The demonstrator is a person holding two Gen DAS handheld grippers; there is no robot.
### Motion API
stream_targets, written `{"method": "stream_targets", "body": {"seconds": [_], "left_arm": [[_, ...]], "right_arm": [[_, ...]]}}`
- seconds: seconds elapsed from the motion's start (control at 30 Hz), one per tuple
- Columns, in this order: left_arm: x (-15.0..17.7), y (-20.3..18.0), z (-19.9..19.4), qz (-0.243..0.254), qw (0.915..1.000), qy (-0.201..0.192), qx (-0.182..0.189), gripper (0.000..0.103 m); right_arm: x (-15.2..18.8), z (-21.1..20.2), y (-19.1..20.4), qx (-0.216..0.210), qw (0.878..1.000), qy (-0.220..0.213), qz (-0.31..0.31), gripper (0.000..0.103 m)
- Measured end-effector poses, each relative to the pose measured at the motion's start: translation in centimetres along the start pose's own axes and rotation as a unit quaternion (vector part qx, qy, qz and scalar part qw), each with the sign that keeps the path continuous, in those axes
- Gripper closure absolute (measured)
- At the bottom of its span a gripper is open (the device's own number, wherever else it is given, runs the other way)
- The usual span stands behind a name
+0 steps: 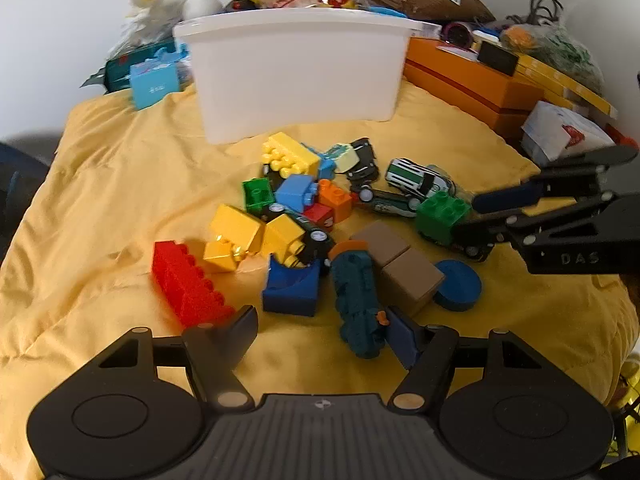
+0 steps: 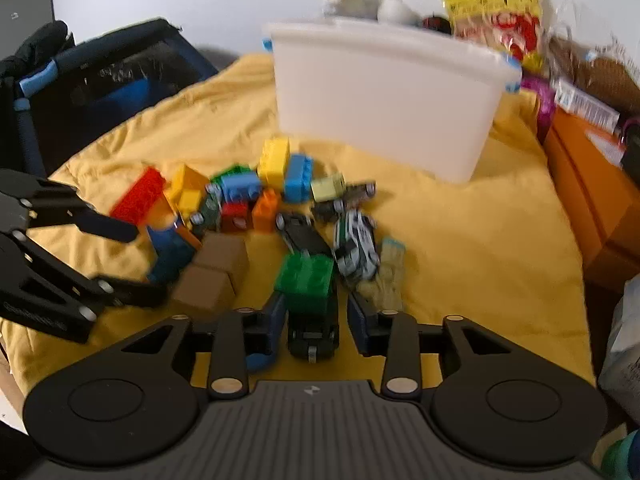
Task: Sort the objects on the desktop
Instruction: 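Grasp the green block with the right gripper while the left gripper grasps the teal toy figure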
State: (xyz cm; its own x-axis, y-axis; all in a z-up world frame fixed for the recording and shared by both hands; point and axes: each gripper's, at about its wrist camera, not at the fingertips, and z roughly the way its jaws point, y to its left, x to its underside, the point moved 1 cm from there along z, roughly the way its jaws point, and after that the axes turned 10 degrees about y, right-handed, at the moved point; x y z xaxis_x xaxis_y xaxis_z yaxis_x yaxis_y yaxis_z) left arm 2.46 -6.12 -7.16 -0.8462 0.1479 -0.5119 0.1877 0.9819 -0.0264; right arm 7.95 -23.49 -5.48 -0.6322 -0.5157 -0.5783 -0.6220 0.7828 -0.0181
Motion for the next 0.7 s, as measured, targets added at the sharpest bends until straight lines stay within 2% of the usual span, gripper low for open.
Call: {"method": "stream_targets", "body": {"seconds": [0.13, 0.2, 0.27, 0.3, 0.33, 0.43, 0.57, 0.63, 0.7], "left_arm": [[-0.2, -0.5, 0.4, 0.005, 0.9999, 0.004, 0.01, 0.031], [-0.4, -0.7, 0.5, 0.004, 0.9999, 0.004, 0.01, 0.031], [-0.6, -0.8, 1.0, 0.003, 0.9997, 0.018, 0.014, 0.036], [-0.5, -0.6, 1.2, -0.003, 0.9996, 0.021, 0.017, 0.038], [-0.4, -0.5, 1.3, -0.01, 0.9995, 0.021, 0.022, 0.038], [-0.5, -0.5, 1.4, -0.006, 0.9996, 0.019, 0.02, 0.038], [-0.9, -0.6, 1.2, -0.026, 0.9992, 0.02, 0.02, 0.04], [-1.1, -0.7, 0.6, -0.025, 0.9991, 0.012, 0.032, 0.043], [-1.1, -1.1, 0.2, -0.004, 0.9995, 0.011, 0.031, 0.056]], "right_arm": [[-1.0, 0.6, 0.7, 0.005, 1.0, -0.003, 0.001, 0.051], [-1.0, 1.2, 0.8, 0.01, 1.0, 0.004, 0.002, 0.051], [-1.0, 2.0, 0.7, 0.008, 1.0, 0.015, 0.007, 0.055], [-1.0, 2.4, 0.6, 0.009, 1.0, 0.027, 0.009, 0.065], [-0.9, 2.5, 0.5, 0.008, 0.999, 0.029, 0.012, 0.067], [-0.7, 2.0, 0.1, -0.001, 0.999, 0.026, 0.022, 0.067], [-0.3, 0.6, -0.1, 0.0, 0.999, 0.014, 0.029, 0.067], [-0.1, 0.1, -0.2, -0.002, 0.999, 0.011, 0.033, 0.067], [0.0, -0.3, -0.2, -0.004, 0.999, 0.01, 0.035, 0.067]]}}
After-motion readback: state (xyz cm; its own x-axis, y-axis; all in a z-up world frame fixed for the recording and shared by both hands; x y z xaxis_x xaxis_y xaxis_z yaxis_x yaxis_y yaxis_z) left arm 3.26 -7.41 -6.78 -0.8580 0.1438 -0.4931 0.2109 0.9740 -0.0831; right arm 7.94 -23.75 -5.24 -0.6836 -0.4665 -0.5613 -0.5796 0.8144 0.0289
